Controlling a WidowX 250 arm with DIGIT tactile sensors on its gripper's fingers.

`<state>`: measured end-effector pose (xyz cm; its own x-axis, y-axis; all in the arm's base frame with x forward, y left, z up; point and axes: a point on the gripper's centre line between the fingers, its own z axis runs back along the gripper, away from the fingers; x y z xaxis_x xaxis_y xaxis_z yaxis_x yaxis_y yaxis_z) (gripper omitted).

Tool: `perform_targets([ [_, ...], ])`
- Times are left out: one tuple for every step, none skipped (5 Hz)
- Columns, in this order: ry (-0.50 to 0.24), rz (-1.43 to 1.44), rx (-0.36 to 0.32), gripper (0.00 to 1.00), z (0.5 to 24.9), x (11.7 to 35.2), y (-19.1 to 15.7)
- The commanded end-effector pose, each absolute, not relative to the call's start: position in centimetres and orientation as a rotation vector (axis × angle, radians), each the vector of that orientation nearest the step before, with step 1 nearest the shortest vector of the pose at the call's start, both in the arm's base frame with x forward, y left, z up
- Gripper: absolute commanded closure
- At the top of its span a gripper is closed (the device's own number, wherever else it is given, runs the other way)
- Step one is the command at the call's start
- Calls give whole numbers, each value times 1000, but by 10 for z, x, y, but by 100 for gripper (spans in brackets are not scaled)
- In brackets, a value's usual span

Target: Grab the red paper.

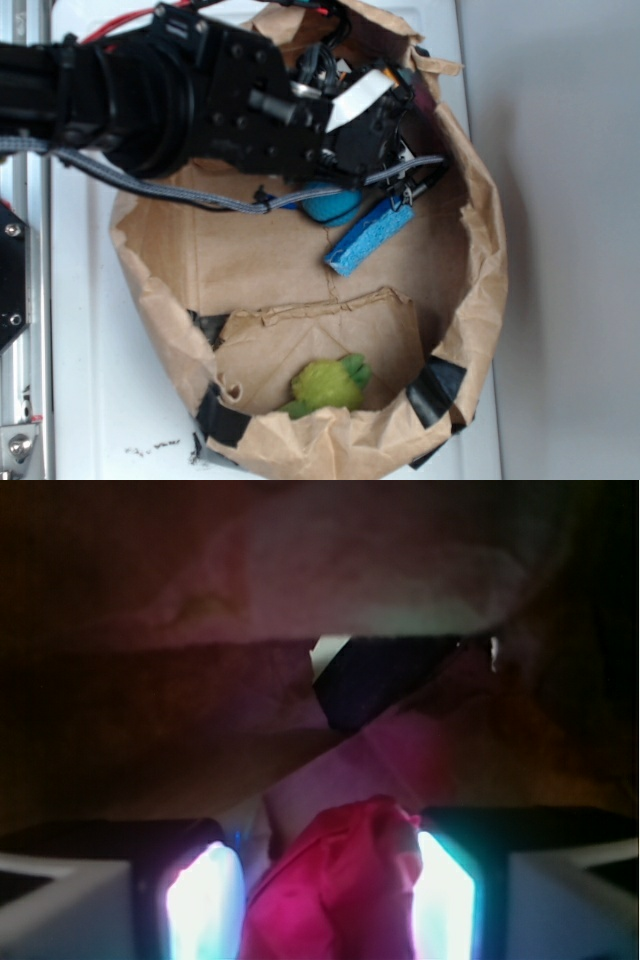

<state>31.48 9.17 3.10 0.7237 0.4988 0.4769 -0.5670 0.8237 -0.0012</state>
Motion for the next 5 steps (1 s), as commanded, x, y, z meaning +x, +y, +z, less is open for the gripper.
perform_targets([
  [-509,614,86,100,76,319,100],
  [-480,600,30,100,94,311,97],
  [-431,589,-49,100,124,302,96],
  [-394,577,-100,100,139,299,99],
  [-370,569,-124,100,147,297,102],
])
